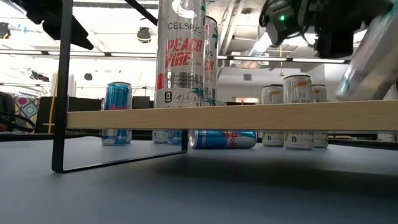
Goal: Place canned beverage on shelf
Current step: Put the white pink soda can aligned with the other white pink soda cans on the shelf
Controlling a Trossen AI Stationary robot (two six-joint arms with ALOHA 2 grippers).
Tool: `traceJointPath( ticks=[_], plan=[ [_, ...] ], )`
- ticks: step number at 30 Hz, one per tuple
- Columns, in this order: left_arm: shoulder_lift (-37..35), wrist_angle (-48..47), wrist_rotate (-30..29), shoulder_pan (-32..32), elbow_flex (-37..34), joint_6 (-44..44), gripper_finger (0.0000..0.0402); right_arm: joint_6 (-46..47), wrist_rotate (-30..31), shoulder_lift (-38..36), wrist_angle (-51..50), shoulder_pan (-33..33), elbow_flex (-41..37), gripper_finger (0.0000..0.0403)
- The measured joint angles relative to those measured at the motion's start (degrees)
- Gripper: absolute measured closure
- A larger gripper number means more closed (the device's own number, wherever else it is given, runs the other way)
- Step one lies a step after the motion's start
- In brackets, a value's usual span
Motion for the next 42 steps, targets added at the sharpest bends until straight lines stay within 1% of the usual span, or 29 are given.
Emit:
traceJointPath(
  ticks=[3, 6, 9, 11, 12, 17, 20, 22, 25, 28, 33, 38, 42],
  plan=[
    [0.0, -0.1, 1.0, 0.0, 0.0, 1.4, 0.0054, 0.1, -6.8, -0.2, -0.1, 3.5, 1.8, 0.0206],
    [0.0, -0.2, 0.9, 0.0, 0.0, 2.4, 0.0054, 4.0, -8.5, -0.3, 0.0, 7.0, 4.2, 0.0206],
    [0.0, -0.2, 0.7, 0.0, 0.0, 2.5, 0.0054, 12.0, -10.5, -0.4, 0.0, 10.8, 5.5, 0.0205],
    [0.0, -0.2, 0.2, 0.0, 0.0, 2.5, 0.0054, 14.0, -13.5, 0.2, -0.2, 13.6, 5.6, 0.0205],
    [0.0, -0.2, 0.0, 0.0, 0.0, 2.5, 0.0054, 14.4, -13.9, 0.7, -0.2, 14.8, 5.6, 0.0205],
    [0.0, -0.1, -0.1, 0.0, 0.0, 3.6, 0.0054, 14.1, -13.8, 3.3, 0.4, 17.7, 5.6, 0.0205],
    [0.0, -0.2, -0.1, 0.0, 0.0, 4.3, 0.0054, 12.7, -13.9, 6.2, 2.9, 19.2, 5.6, 0.0205],
    [0.0, -0.2, -0.1, 0.0, 0.0, 4.3, 0.0054, 11.8, -14.3, 8.4, 5.7, 20.2, 5.6, 0.0205],
    [0.0, -0.2, 0.5, 0.0, 0.0, 4.3, 0.0054, 11.0, -14.9, 11.8, 12.6, 21.4, 5.8, 0.0205],
    [0.0, -0.3, 0.7, 0.0, 0.0, 4.3, 0.0054, 9.8, -14.9, 14.8, 17.4, 21.7, 7.4, 0.0205],
    [0.0, -0.5, 0.8, 0.0, 0.0, 4.3, 0.0054, 8.2, -15.1, 17.7, 17.6, 21.6, 10.3, 0.0204],
    [0.0, -0.5, 0.8, 0.0, 0.0, 5.1, 0.0054, 7.8, -15.0, 17.9, 17.5, 21.5, 10.4, 0.0204],
    [0.0, -0.5, 0.8, 0.0, 0.0, 5.7, 0.0054, 5.5, -14.9, 17.9, 17.6, 21.5, 10.4, 0.0199]
  ],
)
